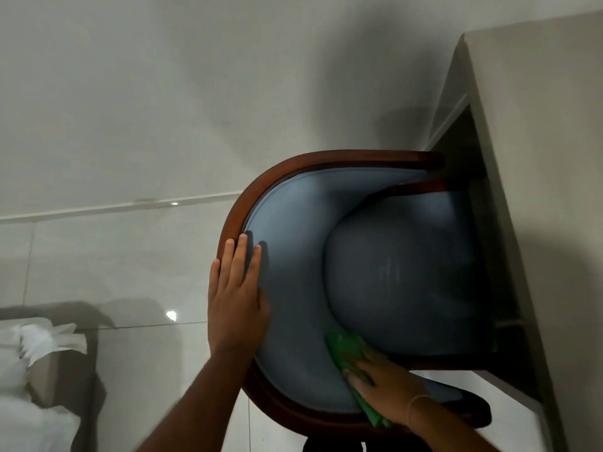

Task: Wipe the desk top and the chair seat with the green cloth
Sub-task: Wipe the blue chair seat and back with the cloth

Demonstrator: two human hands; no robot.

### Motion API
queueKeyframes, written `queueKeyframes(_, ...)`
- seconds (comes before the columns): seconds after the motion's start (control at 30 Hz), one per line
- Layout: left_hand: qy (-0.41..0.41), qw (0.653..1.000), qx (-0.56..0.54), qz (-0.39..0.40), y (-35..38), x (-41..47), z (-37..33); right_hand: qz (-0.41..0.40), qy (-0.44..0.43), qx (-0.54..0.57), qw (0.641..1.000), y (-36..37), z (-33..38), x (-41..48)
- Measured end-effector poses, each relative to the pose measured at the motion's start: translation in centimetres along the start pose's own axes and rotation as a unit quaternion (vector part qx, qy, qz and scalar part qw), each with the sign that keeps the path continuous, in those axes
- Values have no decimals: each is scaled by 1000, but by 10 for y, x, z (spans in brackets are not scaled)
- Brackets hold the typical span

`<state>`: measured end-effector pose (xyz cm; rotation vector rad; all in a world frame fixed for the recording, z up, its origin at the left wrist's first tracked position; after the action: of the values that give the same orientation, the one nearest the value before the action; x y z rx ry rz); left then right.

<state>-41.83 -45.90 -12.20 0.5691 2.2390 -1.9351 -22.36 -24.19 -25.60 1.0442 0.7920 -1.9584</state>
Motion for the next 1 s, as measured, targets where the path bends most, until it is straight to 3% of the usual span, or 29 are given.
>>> queueKeyframes(0.17,2,1000,-8,-4,3,-3,1,-17,25,60,998,7,16,21)
queueKeyframes(0.27,-3,1000,-11,-3,3,-3,1,-25,-2,177,984,12,66,59)
queueKeyframes(0.37,9,1000,-20,-9,1,-3,-1,-78,-37,319,944,-21,132,98)
queueKeyframes(0.47,21,999,-13,-25,-1,-2,7,-147,-81,495,853,-91,171,128)
queueKeyframes(0.57,20,1000,-2,-16,7,-1,3,-229,-85,658,712,-178,153,149)
queueKeyframes(0.63,18,1000,-5,-16,9,0,0,-276,-85,690,664,-213,132,157)
queueKeyframes(0.67,12,1000,-3,-17,9,0,1,-292,-85,674,673,-220,125,160)
queueKeyframes(0.8,7,1000,5,-15,9,-1,0,-262,-61,522,810,-185,126,155)
queueKeyframes(0.9,9,1000,10,-13,8,-1,-1,-148,-92,471,865,-113,125,150)
queueKeyframes(1.0,5,1000,8,-8,7,-2,-1,-26,-47,332,942,-43,90,127)
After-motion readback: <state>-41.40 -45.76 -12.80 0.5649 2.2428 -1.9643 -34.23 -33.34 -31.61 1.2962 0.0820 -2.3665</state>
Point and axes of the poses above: each hand's wrist, its own x-axis towards the middle knuckle, its own y-axis out of the palm, z = x × y, the point moved 7 cm from there along x, towards the middle knuckle, and after that the axes turned 15 degrees about z, right-handed, at the moved point
